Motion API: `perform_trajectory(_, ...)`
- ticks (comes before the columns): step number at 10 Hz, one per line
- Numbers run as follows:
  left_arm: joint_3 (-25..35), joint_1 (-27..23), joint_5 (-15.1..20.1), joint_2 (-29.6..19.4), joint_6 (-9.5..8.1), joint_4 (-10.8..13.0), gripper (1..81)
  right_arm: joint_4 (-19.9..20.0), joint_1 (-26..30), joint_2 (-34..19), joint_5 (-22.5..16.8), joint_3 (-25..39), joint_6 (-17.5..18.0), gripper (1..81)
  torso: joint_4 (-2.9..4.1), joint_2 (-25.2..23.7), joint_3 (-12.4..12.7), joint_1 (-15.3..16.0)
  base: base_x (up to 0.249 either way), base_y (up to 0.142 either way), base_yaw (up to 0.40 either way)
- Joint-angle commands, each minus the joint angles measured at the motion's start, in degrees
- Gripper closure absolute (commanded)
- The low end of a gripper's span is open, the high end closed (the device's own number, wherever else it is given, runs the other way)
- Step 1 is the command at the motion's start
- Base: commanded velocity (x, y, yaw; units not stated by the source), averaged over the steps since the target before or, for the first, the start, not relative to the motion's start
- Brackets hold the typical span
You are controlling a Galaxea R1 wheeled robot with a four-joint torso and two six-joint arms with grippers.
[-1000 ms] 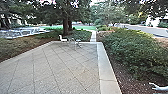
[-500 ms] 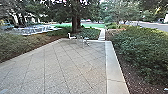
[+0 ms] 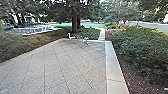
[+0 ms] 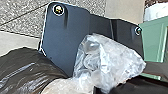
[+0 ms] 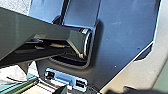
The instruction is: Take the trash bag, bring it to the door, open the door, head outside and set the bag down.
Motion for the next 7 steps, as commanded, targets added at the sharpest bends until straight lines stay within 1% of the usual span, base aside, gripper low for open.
perform_trajectory(1,6.7,-12.0,9.3,-7.7,-0.28,-6.3,81.1,-0.4,1.8,0.1,-3.2,0.3,-0.1,1.0,0.0,0.0,0.0,0.0,0.0,0.0,0.0)
perform_trajectory(2,6.7,-15.4,13.1,-8.9,-0.28,-8.3,81.1,-0.3,1.7,0.1,-3.1,0.2,-0.1,1.0,0.0,0.0,0.0,0.0,0.0,0.0,0.0)
perform_trajectory(5,6.3,-25.5,20.2,-11.2,-0.28,-13.4,81.1,-0.2,1.5,0.2,-3.1,0.5,-0.1,1.0,0.0,0.0,0.0,0.0,0.0,0.0,0.0)
perform_trajectory(6,6.0,-29.0,22.5,-12.2,-0.28,-15.4,81.1,-0.2,1.5,0.2,-3.1,0.5,-0.1,1.0,0.0,0.0,0.0,0.0,0.0,0.0,0.0)
perform_trajectory(7,5.6,-32.3,24.2,-13.1,-0.37,-17.1,81.1,-0.2,1.5,0.2,-3.1,0.5,-0.1,1.0,0.0,0.0,-0.1,0.0,0.0,0.0,0.0)
